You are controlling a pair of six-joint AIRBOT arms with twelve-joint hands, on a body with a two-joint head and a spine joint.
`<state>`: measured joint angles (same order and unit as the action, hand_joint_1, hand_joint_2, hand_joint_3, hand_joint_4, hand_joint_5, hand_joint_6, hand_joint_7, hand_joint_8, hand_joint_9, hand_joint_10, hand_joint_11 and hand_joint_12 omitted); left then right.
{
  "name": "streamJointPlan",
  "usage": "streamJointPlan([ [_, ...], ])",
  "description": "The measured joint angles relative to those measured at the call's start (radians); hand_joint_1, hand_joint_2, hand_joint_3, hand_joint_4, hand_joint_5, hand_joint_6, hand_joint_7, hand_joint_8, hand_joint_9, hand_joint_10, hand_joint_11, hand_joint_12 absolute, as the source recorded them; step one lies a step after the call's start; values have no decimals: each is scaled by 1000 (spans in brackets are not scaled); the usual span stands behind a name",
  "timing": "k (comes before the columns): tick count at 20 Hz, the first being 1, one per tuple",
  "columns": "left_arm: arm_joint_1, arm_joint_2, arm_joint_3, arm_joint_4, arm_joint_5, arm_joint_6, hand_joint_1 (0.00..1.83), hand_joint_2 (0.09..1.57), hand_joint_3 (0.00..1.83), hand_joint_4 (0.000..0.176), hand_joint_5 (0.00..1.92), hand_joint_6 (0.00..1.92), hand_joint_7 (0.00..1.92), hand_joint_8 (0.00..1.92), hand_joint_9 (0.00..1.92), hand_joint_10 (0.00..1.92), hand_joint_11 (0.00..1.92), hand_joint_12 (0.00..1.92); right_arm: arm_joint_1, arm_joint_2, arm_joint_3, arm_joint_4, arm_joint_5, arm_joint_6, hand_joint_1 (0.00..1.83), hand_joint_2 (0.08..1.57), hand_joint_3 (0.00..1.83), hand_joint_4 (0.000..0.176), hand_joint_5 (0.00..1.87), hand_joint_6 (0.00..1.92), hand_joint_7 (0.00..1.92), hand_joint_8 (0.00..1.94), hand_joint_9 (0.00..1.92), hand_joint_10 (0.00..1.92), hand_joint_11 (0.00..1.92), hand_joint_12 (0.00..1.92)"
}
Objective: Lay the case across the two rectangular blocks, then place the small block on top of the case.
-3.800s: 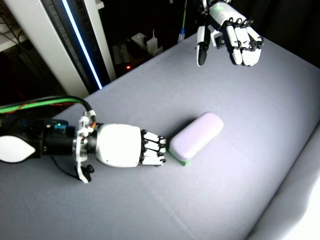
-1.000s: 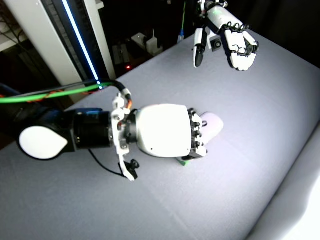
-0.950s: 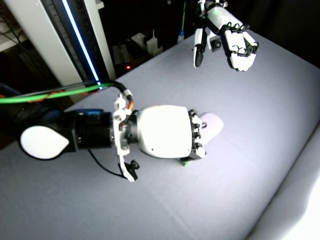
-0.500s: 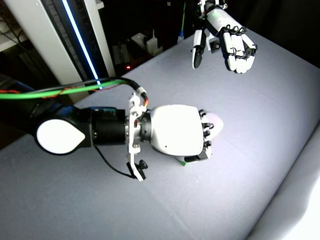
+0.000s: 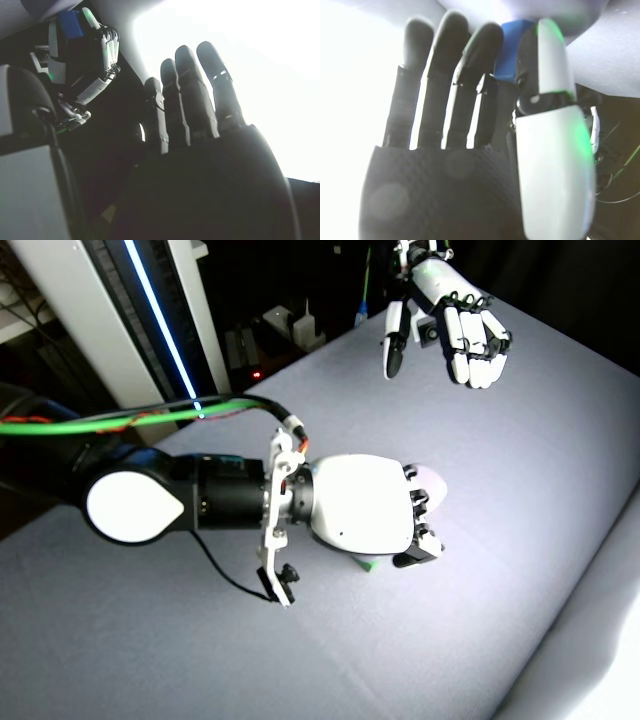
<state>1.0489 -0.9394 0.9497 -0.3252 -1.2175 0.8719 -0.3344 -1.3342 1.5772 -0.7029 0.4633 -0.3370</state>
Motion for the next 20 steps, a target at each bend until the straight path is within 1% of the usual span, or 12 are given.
streamJointPlan([
  [1,0,0,0,0,0,0,974,927,1,67,348,0,376,3,410,5,0,982,0,0,1,0,-1,0,1223,1091,0,32,1030,901,1032,943,885,1060,728,1559],
  [3,0,0,0,0,0,-2,965,925,0,71,354,1,385,3,418,6,0,1002,0,0,1,0,-5,0,1220,1097,1,35,1004,937,1031,946,870,969,642,1535],
  [5,0,0,0,0,0,-3,968,925,0,72,359,2,377,2,412,2,0,967,0,0,1,-1,-5,0,1229,1093,0,3,973,948,1088,885,962,908,737,1489],
  [8,0,0,0,0,0,-3,960,925,1,74,355,0,381,1,417,2,0,1008,0,0,1,-5,-6,0,1236,1098,0,0,932,948,1107,888,1027,731,781,1434],
  [9,0,0,0,0,0,-4,962,922,0,68,361,1,395,4,427,5,0,1040,0,0,1,-5,-8,0,1245,1115,3,0,875,989,1085,966,1014,713,759,1441],
  [10,0,0,0,0,0,-6,957,923,0,64,362,2,401,5,432,6,0,1049,0,0,1,-6,-9,0,1324,1098,3,0,801,474,1012,981,948,665,663,1423],
  [11,0,0,0,0,0,-6,956,925,1,66,361,1,402,5,433,6,0,1050,0,0,1,-7,-11,0,1337,1106,0,0,806,204,977,1016,901,587,593,1387],
  [12,0,0,0,0,0,-6,959,923,0,67,361,1,403,5,434,6,0,1049,0,0,1,-10,-14,0,1340,1108,0,0,820,85,965,1031,902,536,590,1356],
  [13,0,0,0,0,0,-6,963,924,0,64,360,0,396,1,434,6,0,1046,0,0,1,-16,-20,0,1169,1057,0,0,780,28,839,657,871,520,554,1340],
  [16,0,-5,0,-2,-2,-6,960,928,1,56,361,0,387,0,434,3,0,1002,0,0,7,-15,-24,0,1103,1052,0,0,656,0,734,171,705,435,499,1190],
  [18,0,-5,0,3,0,-8,960,924,0,61,361,1,384,0,439,3,0,1019,0,0,7,-16,-25,0,1075,1055,1,0,561,0,627,20,661,266,426,1117],
  [20,0,-5,0,1,-2,-9,967,924,0,60,359,0,390,2,438,2,0,1019,0,0,7,-16,-25,0,1034,1071,2,5,468,0,531,0,649,161,391,1131],
])
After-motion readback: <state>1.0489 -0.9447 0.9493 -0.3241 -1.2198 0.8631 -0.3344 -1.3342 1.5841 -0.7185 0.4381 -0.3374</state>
